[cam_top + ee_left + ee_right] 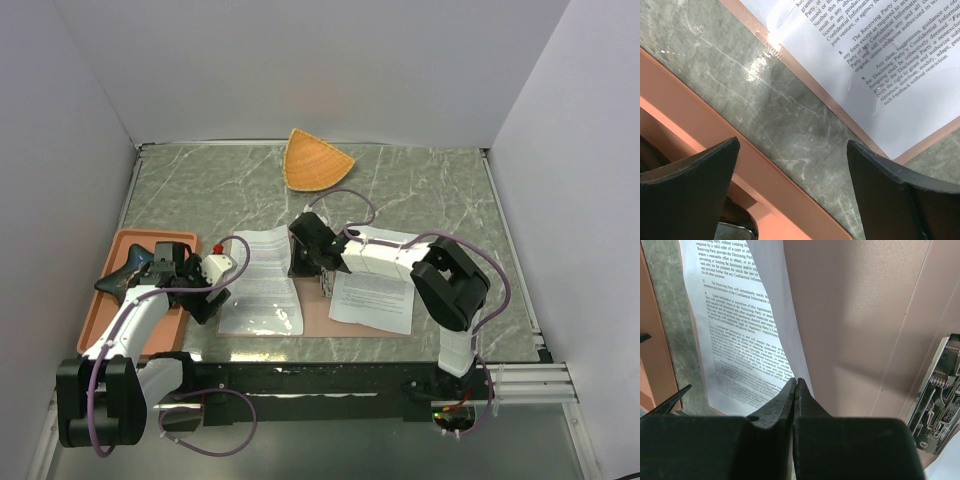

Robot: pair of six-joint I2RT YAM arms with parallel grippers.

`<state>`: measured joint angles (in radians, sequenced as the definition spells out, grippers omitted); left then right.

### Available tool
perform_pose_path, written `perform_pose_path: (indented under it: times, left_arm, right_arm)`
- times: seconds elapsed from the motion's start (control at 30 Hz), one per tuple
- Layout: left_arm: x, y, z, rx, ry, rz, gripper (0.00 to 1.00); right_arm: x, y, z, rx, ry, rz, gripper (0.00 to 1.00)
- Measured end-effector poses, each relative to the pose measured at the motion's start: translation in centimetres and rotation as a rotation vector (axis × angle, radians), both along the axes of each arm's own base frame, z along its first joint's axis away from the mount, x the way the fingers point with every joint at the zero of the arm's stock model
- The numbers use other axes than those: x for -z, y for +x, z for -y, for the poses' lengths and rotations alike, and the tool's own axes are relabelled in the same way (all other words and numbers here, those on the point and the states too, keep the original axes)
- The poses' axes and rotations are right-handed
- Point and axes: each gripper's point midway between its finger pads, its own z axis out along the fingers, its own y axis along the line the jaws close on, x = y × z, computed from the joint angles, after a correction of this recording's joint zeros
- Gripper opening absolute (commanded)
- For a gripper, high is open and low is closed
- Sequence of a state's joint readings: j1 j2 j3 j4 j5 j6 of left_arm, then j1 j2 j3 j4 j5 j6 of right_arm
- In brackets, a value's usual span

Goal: Put the files into the folder

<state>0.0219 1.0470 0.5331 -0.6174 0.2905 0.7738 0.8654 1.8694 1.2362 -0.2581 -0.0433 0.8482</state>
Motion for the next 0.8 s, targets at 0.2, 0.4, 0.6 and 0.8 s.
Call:
perform_pose_path:
  times: [0.2,0.4,0.6,0.8]
  left_arm:
    - [0.0,0.0,0.0,-0.003,-0.002,-0.001,0.96]
    - [-0.9,0.6,0.1,-0.023,-0.011,0.012,0.96]
    - [-5.2,2.9,1.1,-0.03,-0.079,0.065,0.96]
    - [-9.1,4.0,3.3,-0.003,-0.192,0.078,0.96]
  right_arm:
    - [0.2,0.0,0.0,0.005,0.001,-0.006,0.02]
    - [0.5,-0.4,0.1,0.025,-0.002,-0.031,0.42]
    - [0.6,-1.0,-0.1,0.008,0.001,-0.043,0.63]
    - [0.7,-1.8,0.6,-0.02,-0.037,-0.07,0.72]
